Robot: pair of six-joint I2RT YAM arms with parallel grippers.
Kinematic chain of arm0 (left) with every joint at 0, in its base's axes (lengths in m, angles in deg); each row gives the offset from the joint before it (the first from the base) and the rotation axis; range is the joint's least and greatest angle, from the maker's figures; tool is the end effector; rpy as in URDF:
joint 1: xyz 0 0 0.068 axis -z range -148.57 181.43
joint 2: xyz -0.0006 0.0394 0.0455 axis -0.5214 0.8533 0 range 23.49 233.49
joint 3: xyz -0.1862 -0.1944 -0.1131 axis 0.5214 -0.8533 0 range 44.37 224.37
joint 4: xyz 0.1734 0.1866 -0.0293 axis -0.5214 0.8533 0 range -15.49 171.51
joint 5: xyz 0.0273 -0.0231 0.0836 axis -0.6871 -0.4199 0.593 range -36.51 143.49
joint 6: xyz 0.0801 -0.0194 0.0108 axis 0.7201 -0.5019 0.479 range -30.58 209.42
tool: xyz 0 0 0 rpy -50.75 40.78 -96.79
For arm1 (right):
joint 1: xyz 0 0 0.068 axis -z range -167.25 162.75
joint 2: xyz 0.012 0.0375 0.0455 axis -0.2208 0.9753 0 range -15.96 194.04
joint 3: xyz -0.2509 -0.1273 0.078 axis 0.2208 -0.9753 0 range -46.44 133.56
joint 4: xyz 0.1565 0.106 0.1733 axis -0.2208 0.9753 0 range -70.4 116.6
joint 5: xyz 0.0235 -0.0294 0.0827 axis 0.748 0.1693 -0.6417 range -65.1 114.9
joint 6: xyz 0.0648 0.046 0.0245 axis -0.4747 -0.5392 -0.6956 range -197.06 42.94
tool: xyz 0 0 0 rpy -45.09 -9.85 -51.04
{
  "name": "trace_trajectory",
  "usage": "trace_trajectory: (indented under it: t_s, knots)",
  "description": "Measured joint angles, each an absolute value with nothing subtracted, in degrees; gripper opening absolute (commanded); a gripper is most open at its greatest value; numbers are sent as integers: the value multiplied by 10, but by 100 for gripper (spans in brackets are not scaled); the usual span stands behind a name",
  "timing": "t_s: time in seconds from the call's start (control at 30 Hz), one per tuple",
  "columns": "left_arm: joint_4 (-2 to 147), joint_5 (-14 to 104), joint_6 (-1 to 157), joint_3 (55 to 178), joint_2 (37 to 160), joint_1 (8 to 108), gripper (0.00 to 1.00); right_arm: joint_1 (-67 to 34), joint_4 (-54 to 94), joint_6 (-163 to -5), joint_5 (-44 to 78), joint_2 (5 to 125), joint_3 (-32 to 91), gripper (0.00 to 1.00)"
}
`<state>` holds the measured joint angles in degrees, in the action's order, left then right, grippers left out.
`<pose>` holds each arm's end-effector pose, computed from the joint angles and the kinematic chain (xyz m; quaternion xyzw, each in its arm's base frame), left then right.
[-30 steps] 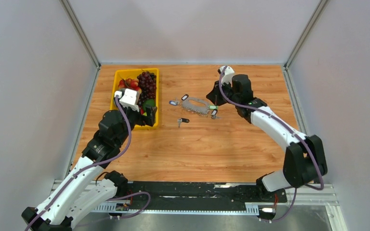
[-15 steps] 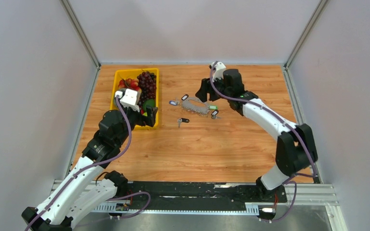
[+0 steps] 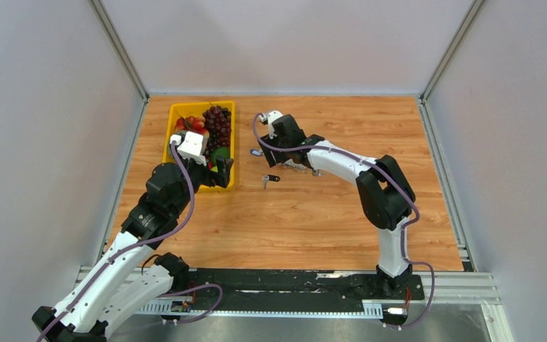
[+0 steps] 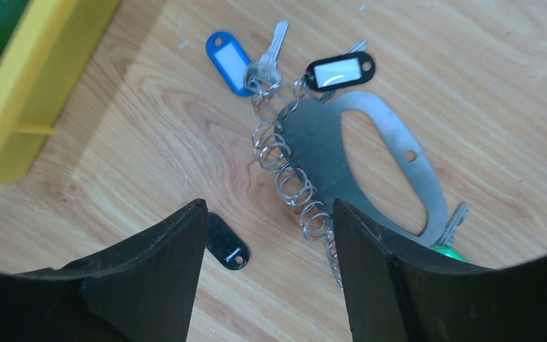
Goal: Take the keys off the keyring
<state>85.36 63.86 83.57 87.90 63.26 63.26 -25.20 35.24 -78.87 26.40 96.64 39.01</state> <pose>0.1610 -0.0845 0.3527 0.1095 0.7407 -0.1489 0.6459 0.3773 0.2921 0.2200 -0.2793 0.8727 0.1249 0.3806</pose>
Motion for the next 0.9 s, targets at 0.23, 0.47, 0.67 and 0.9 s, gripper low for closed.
trace_trajectory:
  t_s: [0.23, 0.47, 0.67, 0.9]
  knots:
    - [854, 639, 836, 879, 633, 633, 100, -269, 376, -765, 313, 1033, 415, 61]
    - [854, 641, 836, 879, 633, 633, 100, -265, 390, -765, 354, 1072, 429, 50]
    - [854, 641, 836, 879, 632, 633, 100, -268, 390, -751, 383, 1083, 437, 1]
    - [853, 643, 836, 879, 631, 633, 100, -283, 384, -729, 420, 1083, 434, 0]
